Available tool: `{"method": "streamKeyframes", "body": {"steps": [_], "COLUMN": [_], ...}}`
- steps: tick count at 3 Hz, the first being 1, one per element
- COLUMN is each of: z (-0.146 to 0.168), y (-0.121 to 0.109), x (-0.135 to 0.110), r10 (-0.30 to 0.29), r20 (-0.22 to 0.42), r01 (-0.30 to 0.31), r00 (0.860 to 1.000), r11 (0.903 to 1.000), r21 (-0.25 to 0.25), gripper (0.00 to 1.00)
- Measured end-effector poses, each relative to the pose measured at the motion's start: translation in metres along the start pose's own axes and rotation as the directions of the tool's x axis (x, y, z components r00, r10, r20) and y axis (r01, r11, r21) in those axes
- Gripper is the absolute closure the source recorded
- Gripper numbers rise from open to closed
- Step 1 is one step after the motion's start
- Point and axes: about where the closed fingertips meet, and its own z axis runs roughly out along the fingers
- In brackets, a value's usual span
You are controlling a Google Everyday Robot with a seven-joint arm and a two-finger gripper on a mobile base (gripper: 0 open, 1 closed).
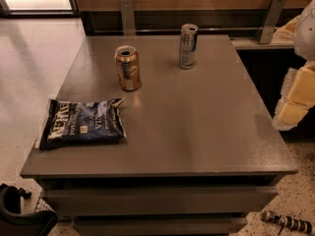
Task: Knock redbull can over
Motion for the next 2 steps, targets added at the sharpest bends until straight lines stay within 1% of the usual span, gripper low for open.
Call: {"method": "streamKeyframes", "body": {"steps": [1, 2], "z": [0.000, 0.001], "y": [0.000, -0.012], "x": [0.000, 0.002], "r10": [0.000, 0.025], "r20": [0.000, 0.021], "r01": [0.000, -0.025], "r00": [1.000, 0.999], "r11": [1.0000, 0.9991], "r21": [0.000, 0.033], "gripper": [0.00, 0.00]}}
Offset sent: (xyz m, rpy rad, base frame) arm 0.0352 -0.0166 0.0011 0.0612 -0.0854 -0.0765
